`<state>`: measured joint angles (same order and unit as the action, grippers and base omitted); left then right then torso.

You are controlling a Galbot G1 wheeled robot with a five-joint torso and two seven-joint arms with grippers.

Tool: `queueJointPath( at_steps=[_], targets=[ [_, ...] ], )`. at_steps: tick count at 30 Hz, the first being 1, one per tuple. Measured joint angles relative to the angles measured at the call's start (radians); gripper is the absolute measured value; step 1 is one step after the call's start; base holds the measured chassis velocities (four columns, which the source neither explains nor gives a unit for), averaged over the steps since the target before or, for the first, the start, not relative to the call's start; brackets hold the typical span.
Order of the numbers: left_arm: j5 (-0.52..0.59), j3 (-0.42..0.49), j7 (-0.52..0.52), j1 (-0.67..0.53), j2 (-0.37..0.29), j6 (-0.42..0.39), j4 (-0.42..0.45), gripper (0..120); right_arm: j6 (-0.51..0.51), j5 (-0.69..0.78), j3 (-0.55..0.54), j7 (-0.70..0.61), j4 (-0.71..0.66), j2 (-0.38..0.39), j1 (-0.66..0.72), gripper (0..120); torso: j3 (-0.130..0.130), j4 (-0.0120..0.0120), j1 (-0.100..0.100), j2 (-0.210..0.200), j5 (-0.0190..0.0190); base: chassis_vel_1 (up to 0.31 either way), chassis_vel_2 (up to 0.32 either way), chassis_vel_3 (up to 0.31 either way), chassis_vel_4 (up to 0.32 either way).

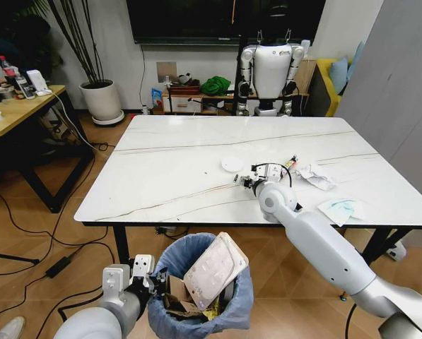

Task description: Pick up the trash bin and place the trash from the table into it.

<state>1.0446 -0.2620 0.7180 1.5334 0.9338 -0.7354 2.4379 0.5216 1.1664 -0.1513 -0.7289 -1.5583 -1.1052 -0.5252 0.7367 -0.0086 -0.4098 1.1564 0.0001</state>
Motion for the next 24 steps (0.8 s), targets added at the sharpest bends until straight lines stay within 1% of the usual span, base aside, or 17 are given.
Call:
queueJointPath(
  at_steps=[7,9,10,14,24],
  targets=[
    [0.0,0.0,-0.001,-0.003,0.001,0.0,-0.001,0,0.003,0.009,-0.012,-0.008,0.004,0.0,0.016,57,0.0,0.0,0.0,0.0,-0.0001,0.0,0.0,0.0,0.0],
    [0.002,-0.002,-0.001,-0.005,0.001,0.0,-0.003,0,0.01,0.011,-0.02,-0.015,0.009,0.006,0.02,51,0.0,0.0,0.0,0.0,0.0,0.0,0.0,0.0,0.0],
    [0.002,-0.002,-0.001,-0.005,0.001,0.0,-0.003,0,0.01,0.011,-0.02,-0.015,0.009,0.006,0.02,51,0.0,0.0,0.0,0.0,0.0,0.0,0.0,0.0,0.0],
    [0.003,0.001,-0.002,-0.008,0.003,0.0,-0.007,0,0.018,0.025,-0.033,-0.032,0.008,0.016,0.028,41,0.0,-0.0001,0.0,0.0,-0.0001,0.0,0.0,0.0,0.0],
    [0.002,0.004,-0.005,-0.012,0.01,0.0,-0.011,0,0.026,0.05,-0.059,-0.056,0.005,0.018,0.043,39,0.0,0.0,0.0,0.0,-0.0002,0.0,0.0,0.0,0.0]
  ],
)
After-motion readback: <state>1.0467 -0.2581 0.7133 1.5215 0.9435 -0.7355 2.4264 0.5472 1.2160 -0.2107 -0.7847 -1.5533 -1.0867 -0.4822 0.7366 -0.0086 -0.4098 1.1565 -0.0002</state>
